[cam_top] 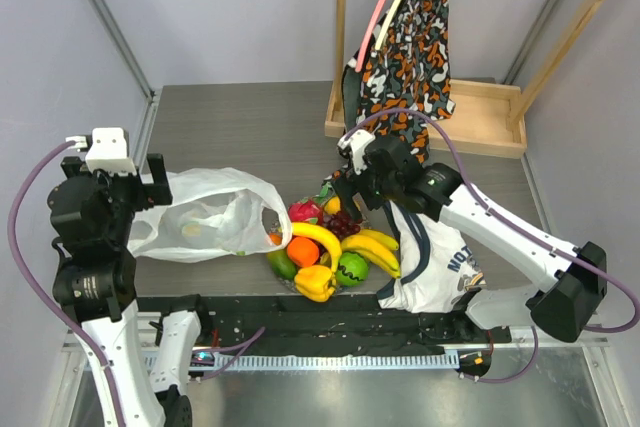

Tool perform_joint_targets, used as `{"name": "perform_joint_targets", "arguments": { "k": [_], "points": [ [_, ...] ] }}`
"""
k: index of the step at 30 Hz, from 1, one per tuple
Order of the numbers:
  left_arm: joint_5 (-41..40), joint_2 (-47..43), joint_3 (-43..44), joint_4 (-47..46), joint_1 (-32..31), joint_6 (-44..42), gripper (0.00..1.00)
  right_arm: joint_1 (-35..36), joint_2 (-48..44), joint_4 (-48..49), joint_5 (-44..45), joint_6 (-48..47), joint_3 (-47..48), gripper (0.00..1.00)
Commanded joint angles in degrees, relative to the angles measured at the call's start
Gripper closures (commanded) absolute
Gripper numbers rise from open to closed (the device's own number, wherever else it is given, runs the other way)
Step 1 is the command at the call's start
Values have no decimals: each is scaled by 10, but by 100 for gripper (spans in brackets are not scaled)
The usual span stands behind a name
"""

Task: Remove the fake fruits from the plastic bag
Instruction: Place the fake fruit on the plate, then reset both arms

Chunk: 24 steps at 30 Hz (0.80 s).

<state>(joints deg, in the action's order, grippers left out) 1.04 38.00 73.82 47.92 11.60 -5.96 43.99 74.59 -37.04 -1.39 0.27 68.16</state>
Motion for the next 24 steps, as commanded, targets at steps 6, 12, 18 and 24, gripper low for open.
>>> {"name": "perform_joint_targets", "arguments": {
  "k": [6, 12, 18, 24],
  "points": [
    [216, 65, 128, 132, 3, 3, 0, -26, -84, -10, 223, 28, -35, 0],
    [236, 57, 79, 205, 3, -2, 0, -51, -127, -19, 234, 49, -68, 0],
    [230, 11, 29, 216, 3, -11, 0, -53, -132, -29, 252, 45, -75, 0],
    [182, -33, -2, 226, 3, -31, 0, -55, -128, -8, 228, 39, -94, 0]
  ]
}}
